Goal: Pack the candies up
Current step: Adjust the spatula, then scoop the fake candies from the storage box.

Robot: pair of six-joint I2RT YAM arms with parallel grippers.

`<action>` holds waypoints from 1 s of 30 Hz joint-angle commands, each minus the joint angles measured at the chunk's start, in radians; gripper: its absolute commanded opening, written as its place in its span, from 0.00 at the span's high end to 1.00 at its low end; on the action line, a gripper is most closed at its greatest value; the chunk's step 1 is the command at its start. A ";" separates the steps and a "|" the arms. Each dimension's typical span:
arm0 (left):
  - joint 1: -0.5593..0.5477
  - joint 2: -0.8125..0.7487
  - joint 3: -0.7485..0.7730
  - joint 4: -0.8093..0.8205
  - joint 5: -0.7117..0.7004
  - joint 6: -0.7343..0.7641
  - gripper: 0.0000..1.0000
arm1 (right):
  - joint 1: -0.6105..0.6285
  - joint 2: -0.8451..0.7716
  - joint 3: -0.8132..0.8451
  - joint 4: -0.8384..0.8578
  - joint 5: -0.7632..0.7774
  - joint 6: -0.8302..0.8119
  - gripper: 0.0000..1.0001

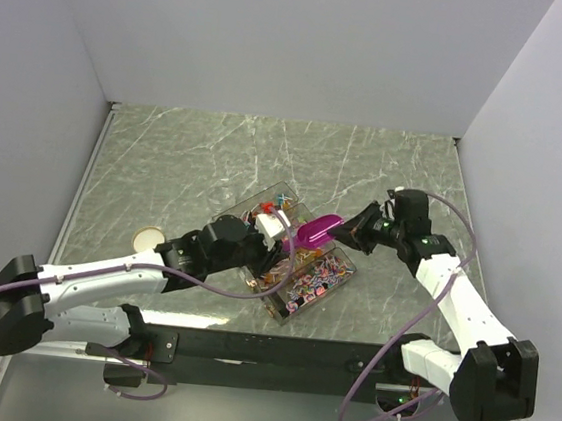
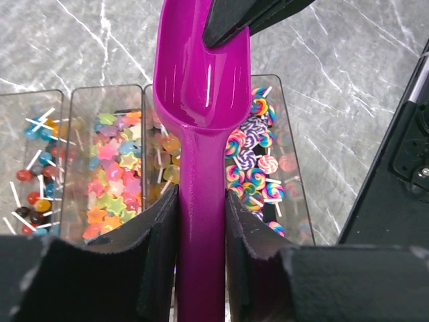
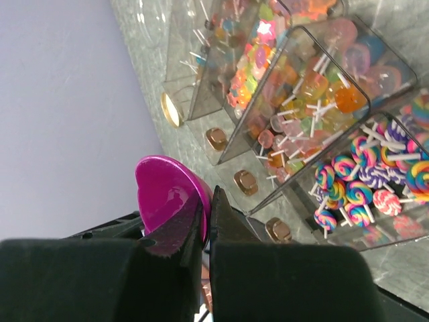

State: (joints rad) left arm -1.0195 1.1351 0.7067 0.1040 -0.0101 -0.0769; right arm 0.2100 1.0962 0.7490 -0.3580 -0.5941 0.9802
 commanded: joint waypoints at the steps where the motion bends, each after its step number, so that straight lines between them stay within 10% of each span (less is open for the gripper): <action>1: 0.010 -0.032 -0.001 0.057 0.039 -0.027 0.70 | 0.003 0.001 -0.020 0.019 -0.013 -0.011 1.00; 19: 0.021 -0.140 0.007 0.062 0.029 -0.101 0.89 | -0.004 0.021 -0.092 0.039 -0.030 -0.002 0.92; 30: 0.019 -0.104 0.146 -0.318 0.068 -0.150 0.99 | -0.006 -0.116 0.039 -0.122 0.120 -0.276 0.46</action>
State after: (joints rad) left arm -1.0092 1.0611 0.7673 -0.1020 0.0364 -0.1864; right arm 0.2142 1.0382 0.7219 -0.4049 -0.5724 0.8600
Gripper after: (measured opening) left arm 0.338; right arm 0.532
